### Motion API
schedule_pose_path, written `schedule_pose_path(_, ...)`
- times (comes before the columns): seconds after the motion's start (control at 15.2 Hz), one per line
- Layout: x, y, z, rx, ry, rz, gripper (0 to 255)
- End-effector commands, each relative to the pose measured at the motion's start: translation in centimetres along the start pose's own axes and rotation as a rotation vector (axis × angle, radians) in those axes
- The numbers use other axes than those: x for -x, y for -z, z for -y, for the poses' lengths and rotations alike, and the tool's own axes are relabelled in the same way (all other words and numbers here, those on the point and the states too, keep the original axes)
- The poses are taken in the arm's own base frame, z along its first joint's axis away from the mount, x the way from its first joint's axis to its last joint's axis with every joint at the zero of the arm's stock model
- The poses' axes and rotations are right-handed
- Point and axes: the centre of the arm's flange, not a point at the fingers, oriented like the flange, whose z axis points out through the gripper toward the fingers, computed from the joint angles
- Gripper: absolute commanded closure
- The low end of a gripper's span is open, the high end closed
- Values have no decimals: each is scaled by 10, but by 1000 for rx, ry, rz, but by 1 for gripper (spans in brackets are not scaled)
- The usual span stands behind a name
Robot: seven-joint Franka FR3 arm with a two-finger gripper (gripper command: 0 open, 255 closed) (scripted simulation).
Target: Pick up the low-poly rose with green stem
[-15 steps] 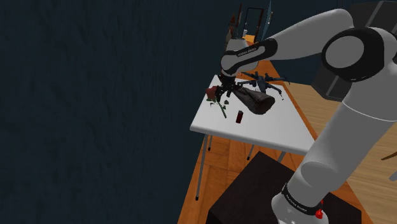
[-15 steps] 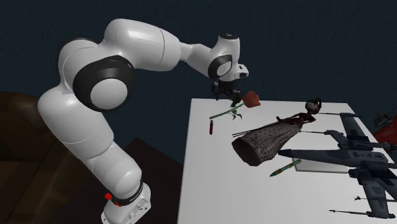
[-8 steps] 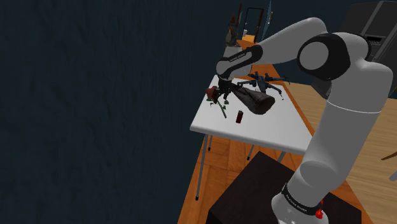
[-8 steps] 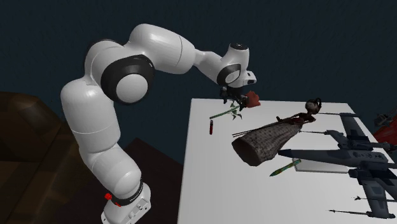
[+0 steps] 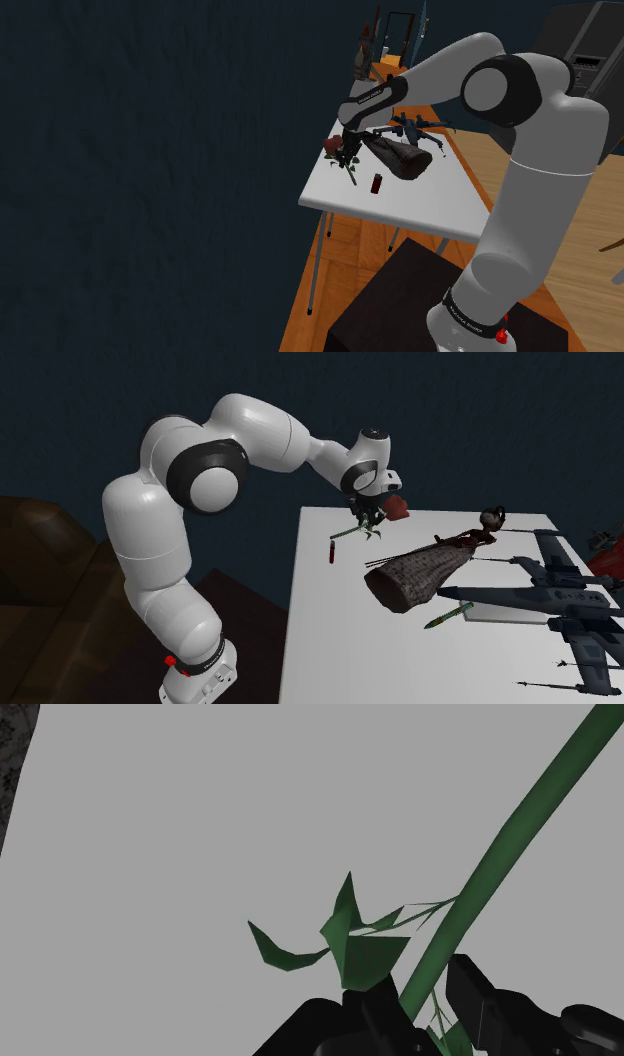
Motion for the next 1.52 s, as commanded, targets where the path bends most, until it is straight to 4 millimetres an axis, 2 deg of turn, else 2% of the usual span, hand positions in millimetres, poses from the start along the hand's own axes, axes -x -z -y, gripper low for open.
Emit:
schedule_pose_path(0.0,0,0,0,0,0,0,255)
schedule_pose_path(0.4,0,-1,0,0,0,0,255)
schedule_pose_path(1.39,-8,78,-2,0,0,0,255)
schedule_pose_path(1.45,-8,79,-2,0,0,0,255)
